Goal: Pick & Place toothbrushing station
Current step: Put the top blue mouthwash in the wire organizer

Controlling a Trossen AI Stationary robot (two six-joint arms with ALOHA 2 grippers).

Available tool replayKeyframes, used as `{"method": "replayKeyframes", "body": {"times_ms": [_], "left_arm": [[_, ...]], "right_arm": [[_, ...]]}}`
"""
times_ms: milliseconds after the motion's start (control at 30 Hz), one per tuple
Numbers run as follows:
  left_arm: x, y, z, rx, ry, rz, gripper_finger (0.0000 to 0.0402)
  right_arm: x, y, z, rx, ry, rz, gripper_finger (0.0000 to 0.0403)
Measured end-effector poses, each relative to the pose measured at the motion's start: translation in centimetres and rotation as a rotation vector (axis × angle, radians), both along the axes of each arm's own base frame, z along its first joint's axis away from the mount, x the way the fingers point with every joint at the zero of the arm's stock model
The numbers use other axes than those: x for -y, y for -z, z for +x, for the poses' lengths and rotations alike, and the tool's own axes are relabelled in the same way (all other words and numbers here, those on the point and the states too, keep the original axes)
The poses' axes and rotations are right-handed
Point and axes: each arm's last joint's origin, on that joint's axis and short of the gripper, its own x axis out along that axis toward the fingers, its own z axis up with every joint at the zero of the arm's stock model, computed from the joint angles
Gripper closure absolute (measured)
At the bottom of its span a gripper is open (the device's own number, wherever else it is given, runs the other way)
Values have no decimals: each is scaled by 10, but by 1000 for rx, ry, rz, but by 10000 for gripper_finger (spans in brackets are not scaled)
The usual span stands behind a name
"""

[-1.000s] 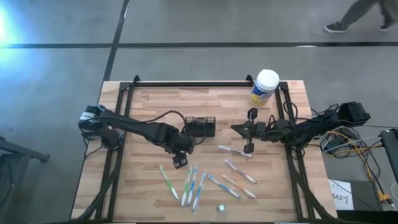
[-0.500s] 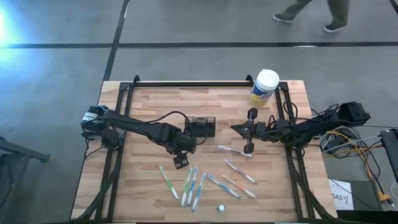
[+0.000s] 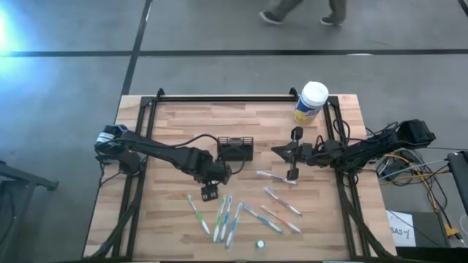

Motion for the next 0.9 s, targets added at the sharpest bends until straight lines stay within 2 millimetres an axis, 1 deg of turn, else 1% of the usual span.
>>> {"method": "replayKeyframes", "body": {"times_ms": [167,267,467,900], "left_arm": [[2,4,3,-17,-77,-76,127],[3,10,5,-38,-103,-89,127],[5,20,10,-67,-107,-81,127],[1,28,14,-81,-113,-39,127]], "right_arm": [[0,0,0,-1,0,-2,394],[0,0,0,-1,1,-4,394],[0,0,0,-1,1,-3,394],[0,0,0,-1,0,-1,394]]}}
